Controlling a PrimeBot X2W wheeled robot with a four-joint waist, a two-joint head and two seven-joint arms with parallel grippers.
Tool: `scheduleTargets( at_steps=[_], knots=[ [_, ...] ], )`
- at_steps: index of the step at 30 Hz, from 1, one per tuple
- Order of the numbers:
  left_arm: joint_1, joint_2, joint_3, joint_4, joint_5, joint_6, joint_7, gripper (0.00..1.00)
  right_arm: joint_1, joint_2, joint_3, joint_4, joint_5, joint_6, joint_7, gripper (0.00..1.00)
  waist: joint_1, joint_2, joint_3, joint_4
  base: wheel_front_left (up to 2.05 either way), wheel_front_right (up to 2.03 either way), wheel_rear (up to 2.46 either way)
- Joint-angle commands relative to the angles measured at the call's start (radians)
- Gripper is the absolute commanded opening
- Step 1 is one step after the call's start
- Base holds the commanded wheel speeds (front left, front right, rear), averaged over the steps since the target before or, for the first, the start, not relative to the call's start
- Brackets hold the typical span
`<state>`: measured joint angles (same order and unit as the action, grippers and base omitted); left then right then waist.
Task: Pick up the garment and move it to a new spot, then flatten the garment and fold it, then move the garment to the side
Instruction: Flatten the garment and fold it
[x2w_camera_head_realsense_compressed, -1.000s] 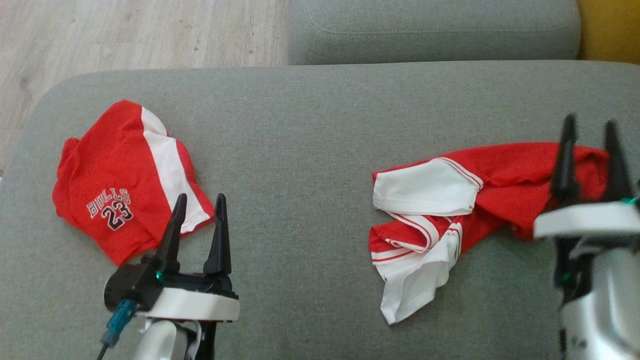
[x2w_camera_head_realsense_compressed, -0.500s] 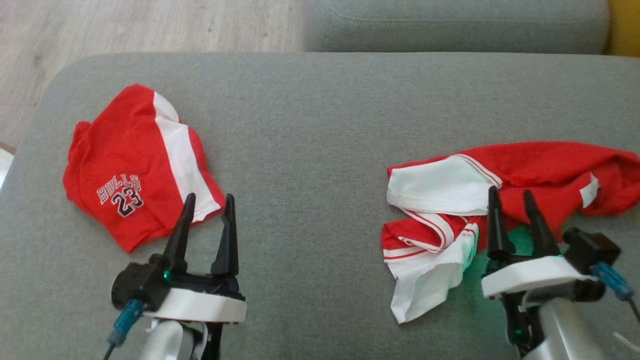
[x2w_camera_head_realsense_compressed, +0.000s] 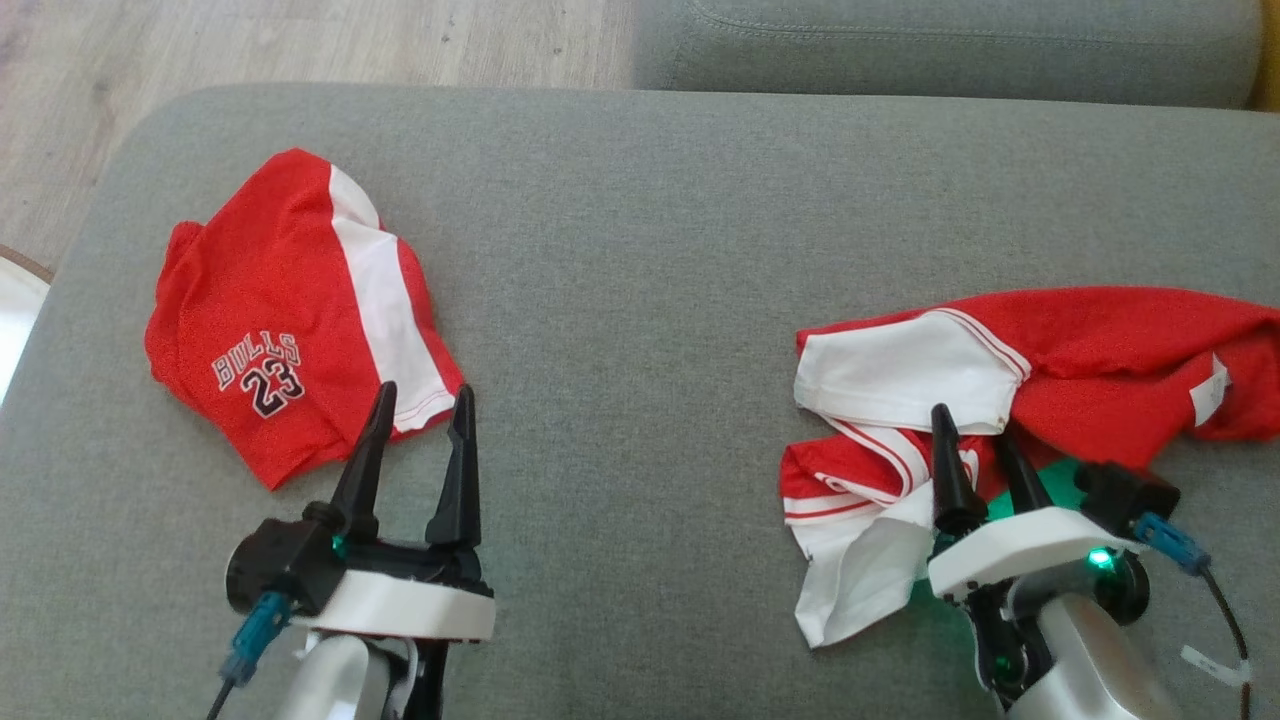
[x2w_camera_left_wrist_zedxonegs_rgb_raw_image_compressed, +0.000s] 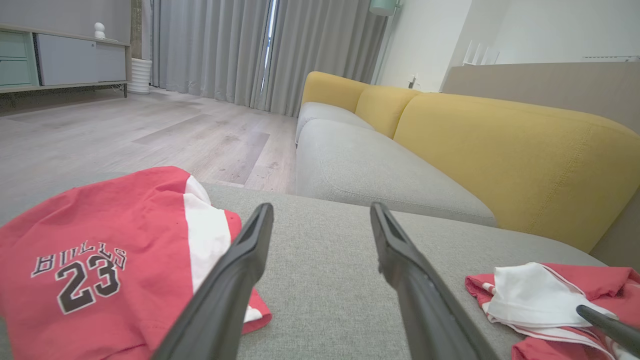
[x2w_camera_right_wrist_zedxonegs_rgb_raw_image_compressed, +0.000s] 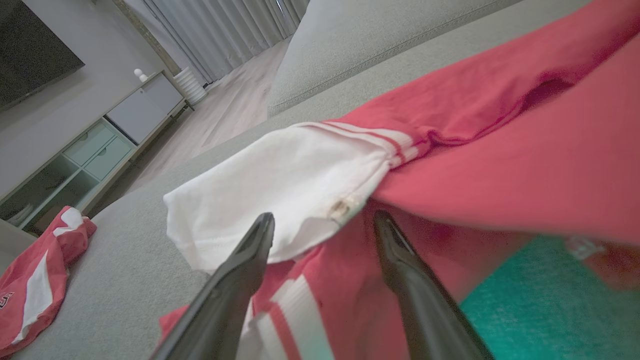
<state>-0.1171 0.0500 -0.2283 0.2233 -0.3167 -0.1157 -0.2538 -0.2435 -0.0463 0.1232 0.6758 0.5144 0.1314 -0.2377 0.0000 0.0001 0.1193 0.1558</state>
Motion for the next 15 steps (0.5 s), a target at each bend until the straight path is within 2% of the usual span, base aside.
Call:
scheduleTargets(
  at_steps=[1, 6, 8, 9, 11, 15],
  knots=[
    [-0.039, 0.0, 0.028, -0.026, 0.006, -0.004, -0.008, 1.0, -0.044, -0.004, 0.029, -0.02, 0.007, -0.001, -0.01, 1.0, 0.0, -0.0001, 0.0, -0.001, 0.0, 0.0, 0.0],
    [-0.04, 0.0, 0.022, -0.022, 0.004, -0.002, -0.008, 1.0, -0.065, -0.004, 0.059, -0.004, 0.031, -0.001, -0.019, 1.0, 0.0, -0.0001, -0.001, -0.007, 0.0, 0.0, 0.0],
    [-0.039, 0.0, 0.021, -0.022, 0.004, -0.001, -0.008, 1.0, -0.069, -0.004, 0.066, -0.003, 0.037, -0.001, -0.021, 0.8, 0.0, -0.0001, -0.002, -0.008, 0.0, 0.0, 0.0],
    [-0.039, 0.0, 0.021, -0.022, 0.004, 0.0, -0.008, 1.0, -0.071, -0.004, 0.069, -0.003, 0.04, -0.001, -0.021, 0.49, 0.0, -0.0001, -0.002, -0.008, 0.0, 0.0, 0.0],
    [-0.038, 0.0, 0.02, -0.021, 0.004, 0.0, -0.008, 1.0, -0.075, -0.004, 0.073, -0.009, 0.041, -0.001, -0.023, 0.0, 0.0, -0.0001, -0.003, -0.009, 0.0, 0.0, 0.0],
    [-0.037, 0.0, 0.018, -0.019, 0.003, 0.001, -0.008, 1.0, -0.076, -0.004, 0.074, -0.047, 0.032, -0.001, -0.024, 0.0, 0.0, -0.0001, -0.004, -0.008, 0.0, 0.0, 0.0]
  ],
)
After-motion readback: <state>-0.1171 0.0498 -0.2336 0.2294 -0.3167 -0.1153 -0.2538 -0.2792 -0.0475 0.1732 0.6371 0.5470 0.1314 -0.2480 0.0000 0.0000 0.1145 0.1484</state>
